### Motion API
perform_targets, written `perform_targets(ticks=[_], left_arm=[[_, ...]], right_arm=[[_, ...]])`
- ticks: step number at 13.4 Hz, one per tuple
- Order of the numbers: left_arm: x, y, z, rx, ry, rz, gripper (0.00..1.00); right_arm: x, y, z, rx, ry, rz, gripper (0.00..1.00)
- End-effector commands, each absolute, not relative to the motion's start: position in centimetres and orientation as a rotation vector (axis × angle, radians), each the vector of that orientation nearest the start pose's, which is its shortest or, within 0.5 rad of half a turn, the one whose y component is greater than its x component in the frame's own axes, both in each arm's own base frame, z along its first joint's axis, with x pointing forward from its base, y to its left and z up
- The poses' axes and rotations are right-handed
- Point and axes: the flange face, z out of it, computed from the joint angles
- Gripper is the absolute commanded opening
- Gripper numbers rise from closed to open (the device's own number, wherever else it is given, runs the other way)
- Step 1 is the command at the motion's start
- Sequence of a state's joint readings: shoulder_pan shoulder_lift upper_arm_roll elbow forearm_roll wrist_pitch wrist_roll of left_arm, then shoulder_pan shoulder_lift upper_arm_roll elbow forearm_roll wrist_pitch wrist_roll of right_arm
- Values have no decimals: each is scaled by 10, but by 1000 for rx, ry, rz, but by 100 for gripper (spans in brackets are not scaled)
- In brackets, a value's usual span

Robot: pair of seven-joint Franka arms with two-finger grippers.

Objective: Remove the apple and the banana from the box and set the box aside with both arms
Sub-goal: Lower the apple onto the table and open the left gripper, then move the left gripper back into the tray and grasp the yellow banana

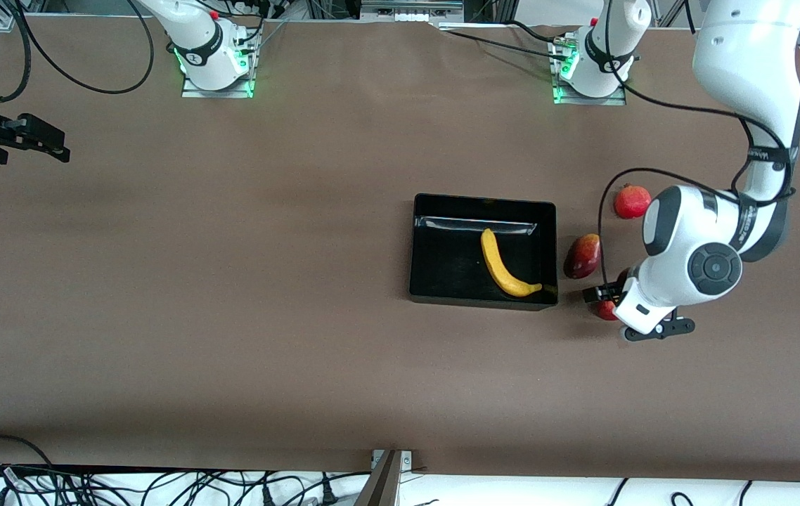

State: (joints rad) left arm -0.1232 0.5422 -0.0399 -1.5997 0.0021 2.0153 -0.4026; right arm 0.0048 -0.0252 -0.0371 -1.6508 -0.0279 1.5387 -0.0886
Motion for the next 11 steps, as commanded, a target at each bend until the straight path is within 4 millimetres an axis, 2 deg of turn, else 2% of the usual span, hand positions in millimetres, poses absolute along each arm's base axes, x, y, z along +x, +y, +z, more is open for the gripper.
perform_targets(ticks=[1, 3, 6, 9, 11], left_arm=[[650, -151, 324, -3084, -610, 214, 100], [643, -178, 322, -3062, -691, 217, 100], [631, -222, 298, -3021, -802, 251, 100], [627, -243, 261, -2989, -906, 233, 100], [617, -253, 239, -3000, -903, 203, 100]], right_arm=[[539, -18, 602, -3143, -84, 146, 100], [539, -18, 602, -3143, -87, 146, 100], [539, -19, 602, -3142, -92, 146, 100], [539, -19, 602, -3141, -92, 145, 100], [539, -19, 602, -3141, -92, 145, 100]])
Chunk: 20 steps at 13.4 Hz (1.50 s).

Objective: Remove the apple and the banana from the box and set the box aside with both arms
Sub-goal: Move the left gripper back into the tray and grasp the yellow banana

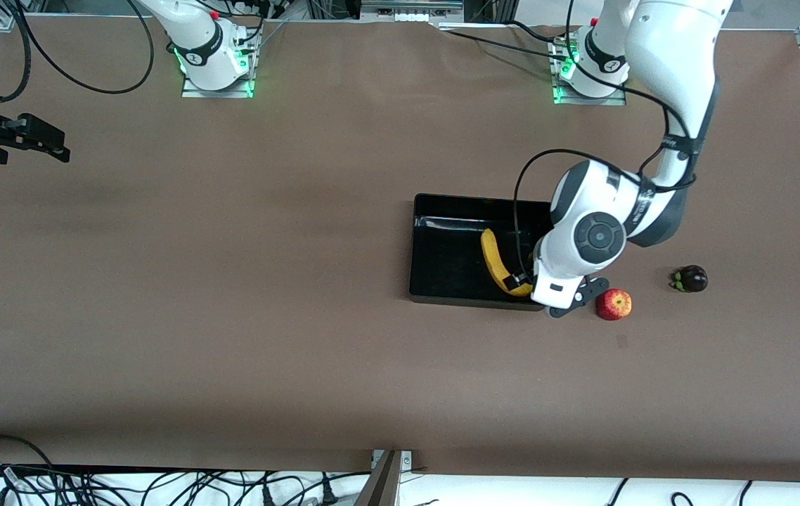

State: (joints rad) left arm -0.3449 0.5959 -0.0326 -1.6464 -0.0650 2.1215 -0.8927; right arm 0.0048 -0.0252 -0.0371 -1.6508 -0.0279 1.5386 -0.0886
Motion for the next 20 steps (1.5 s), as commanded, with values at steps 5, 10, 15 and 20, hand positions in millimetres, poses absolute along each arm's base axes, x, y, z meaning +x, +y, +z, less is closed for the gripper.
perform_targets(ticks=[5, 10, 15, 20], left_arm=[[605, -266, 201, -2997, -900, 202, 100], [601, -268, 186, -2991, -945, 186, 100], [598, -274, 185, -2971, -996, 185, 33], [595, -279, 187, -2974, -964, 188, 0]], right_arm=[[539, -20, 602, -3141, -94, 145, 100], [539, -20, 602, -3141, -94, 145, 100], [539, -20, 602, -3141, -94, 145, 100], [539, -20, 602, -3140, -96, 145, 100]])
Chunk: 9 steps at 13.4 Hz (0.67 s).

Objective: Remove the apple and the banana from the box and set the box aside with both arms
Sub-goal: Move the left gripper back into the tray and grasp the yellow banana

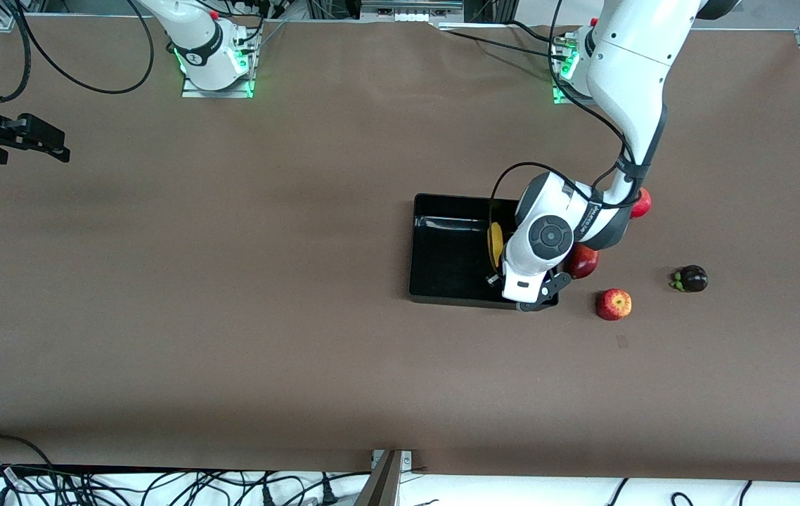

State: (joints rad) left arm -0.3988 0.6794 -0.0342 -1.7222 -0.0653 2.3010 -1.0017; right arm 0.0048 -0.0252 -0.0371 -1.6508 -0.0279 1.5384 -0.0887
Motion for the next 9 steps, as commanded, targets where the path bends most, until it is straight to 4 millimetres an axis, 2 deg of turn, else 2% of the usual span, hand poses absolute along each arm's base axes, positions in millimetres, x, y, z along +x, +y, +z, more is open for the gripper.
perform_targets(ticks=[1, 4, 6, 9], left_arm=[[594, -282, 190, -2979, -954, 192, 0], [592, -283, 197, -2958, -931, 242, 0], [590, -283, 216, -2942, -905, 277, 0], [599, -289, 248, -2914, -886, 342, 0]], right_arm=[[539, -20, 602, -3140, -96, 145, 100], [539, -20, 602, -3142, -96, 146, 100], [539, -20, 602, -3140, -96, 145, 100], [539, -20, 602, -3140, -96, 145, 100]])
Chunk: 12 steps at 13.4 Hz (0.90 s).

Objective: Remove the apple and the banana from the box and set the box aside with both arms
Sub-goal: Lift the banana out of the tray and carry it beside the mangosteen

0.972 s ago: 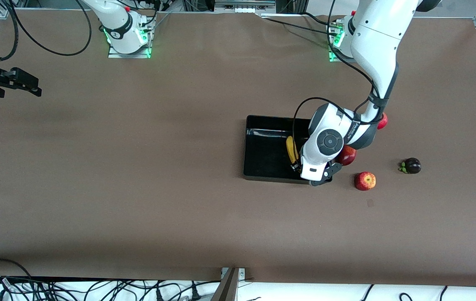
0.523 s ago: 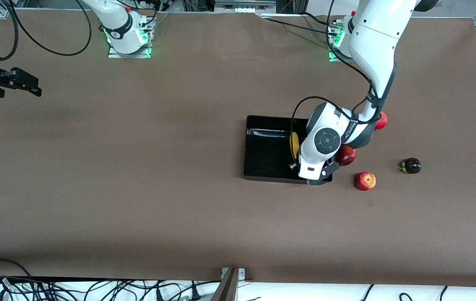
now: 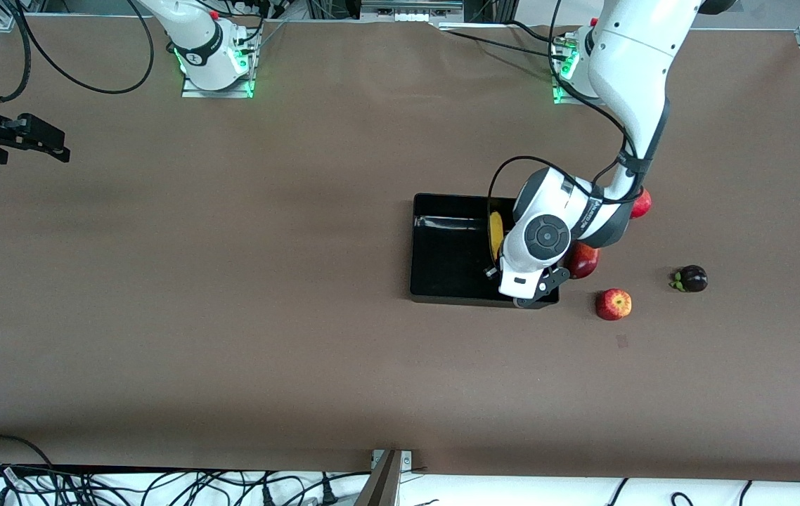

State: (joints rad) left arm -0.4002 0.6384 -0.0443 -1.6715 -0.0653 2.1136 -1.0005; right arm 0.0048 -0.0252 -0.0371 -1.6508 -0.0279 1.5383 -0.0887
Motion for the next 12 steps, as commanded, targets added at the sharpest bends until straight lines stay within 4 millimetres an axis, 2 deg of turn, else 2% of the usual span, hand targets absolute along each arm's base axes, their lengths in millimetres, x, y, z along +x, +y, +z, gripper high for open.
perform_targets(ticks=[1, 4, 5, 8, 10, 12], left_arm=[[602, -289, 257, -2915, -889, 349, 0], [602, -289, 274, -2909, -889, 369, 0], [602, -288, 286, -2904, -886, 377, 0], [608, -273, 328, -2896, -672, 507, 0], [618, -234, 345, -2901, -593, 547, 0], [632, -188, 352, -2940, -523, 565, 0]], right_arm=[[539, -20, 602, -3140, -96, 145, 100], [539, -20, 602, -3140, -96, 148, 100], [539, -20, 602, -3140, -96, 148, 100], [539, -21, 602, -3140, -94, 148, 100], [539, -21, 602, -3140, -94, 148, 100], [539, -21, 602, -3140, -96, 148, 100]])
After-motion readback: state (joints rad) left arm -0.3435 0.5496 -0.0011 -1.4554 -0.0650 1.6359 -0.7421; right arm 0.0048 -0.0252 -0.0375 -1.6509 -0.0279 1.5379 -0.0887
